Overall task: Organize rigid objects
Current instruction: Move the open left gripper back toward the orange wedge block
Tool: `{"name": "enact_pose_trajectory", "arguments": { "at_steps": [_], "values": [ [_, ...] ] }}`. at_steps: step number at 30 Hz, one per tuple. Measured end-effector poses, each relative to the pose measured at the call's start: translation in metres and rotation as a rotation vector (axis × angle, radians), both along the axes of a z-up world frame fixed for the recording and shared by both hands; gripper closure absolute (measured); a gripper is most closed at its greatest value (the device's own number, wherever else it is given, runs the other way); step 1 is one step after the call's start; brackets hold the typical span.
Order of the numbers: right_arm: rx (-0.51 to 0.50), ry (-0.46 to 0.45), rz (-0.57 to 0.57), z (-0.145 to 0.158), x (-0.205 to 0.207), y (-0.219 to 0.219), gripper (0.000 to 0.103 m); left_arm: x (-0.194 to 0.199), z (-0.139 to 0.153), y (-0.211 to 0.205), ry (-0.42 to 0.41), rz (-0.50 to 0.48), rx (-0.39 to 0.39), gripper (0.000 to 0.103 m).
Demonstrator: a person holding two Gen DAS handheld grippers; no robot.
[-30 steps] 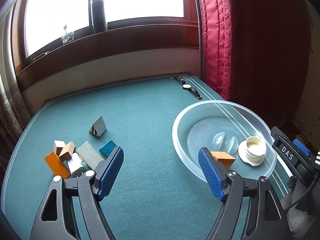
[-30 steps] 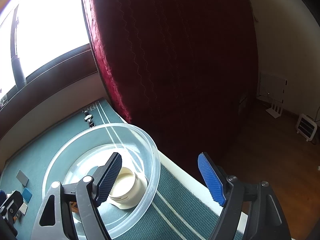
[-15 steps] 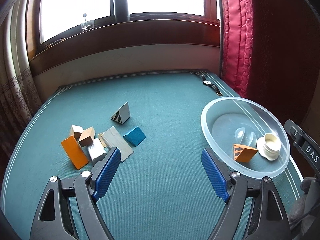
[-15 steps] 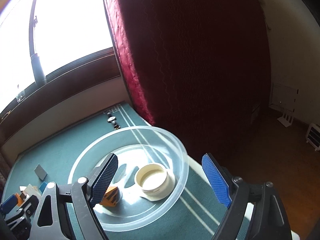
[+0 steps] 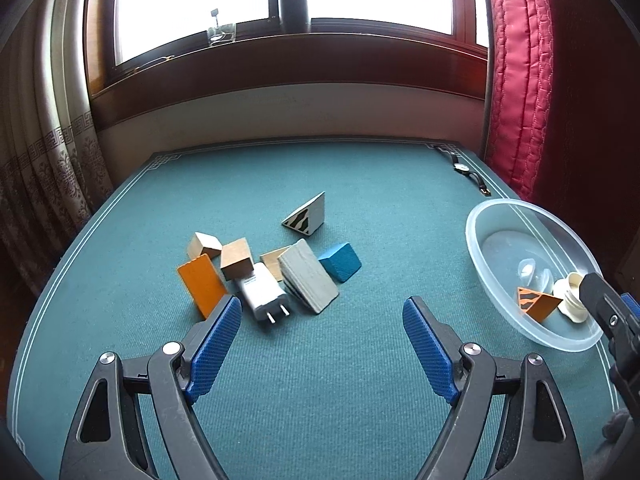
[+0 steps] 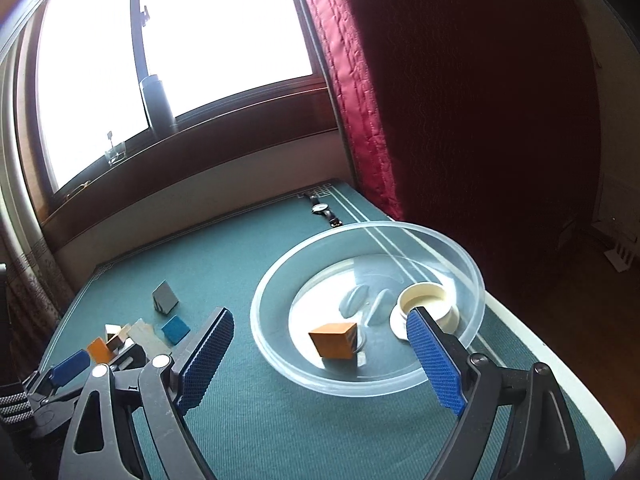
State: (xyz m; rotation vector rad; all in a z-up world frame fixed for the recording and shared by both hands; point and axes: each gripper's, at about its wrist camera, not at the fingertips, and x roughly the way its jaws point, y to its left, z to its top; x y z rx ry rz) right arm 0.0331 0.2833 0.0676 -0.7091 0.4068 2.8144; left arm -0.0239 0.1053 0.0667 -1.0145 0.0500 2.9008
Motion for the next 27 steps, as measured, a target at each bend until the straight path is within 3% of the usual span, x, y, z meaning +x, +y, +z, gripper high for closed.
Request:
{"name": "enact_pose_trajectory", "arguments": {
  "at_steps": [18, 27],
  "values": [
    [0.099, -0.068, 0.106, -0.026, -0.009, -0.052, 0.012, -0.013, -0.018, -0.064, -0.050, 0.123, 0.033, 0.019],
    [0.059, -0.082, 0.131, -0.028, -0.012, -0.045, 0.012, -0.018, -0.023, -0.071, -0.059, 0.151, 0.036, 0.019]
  ]
}}
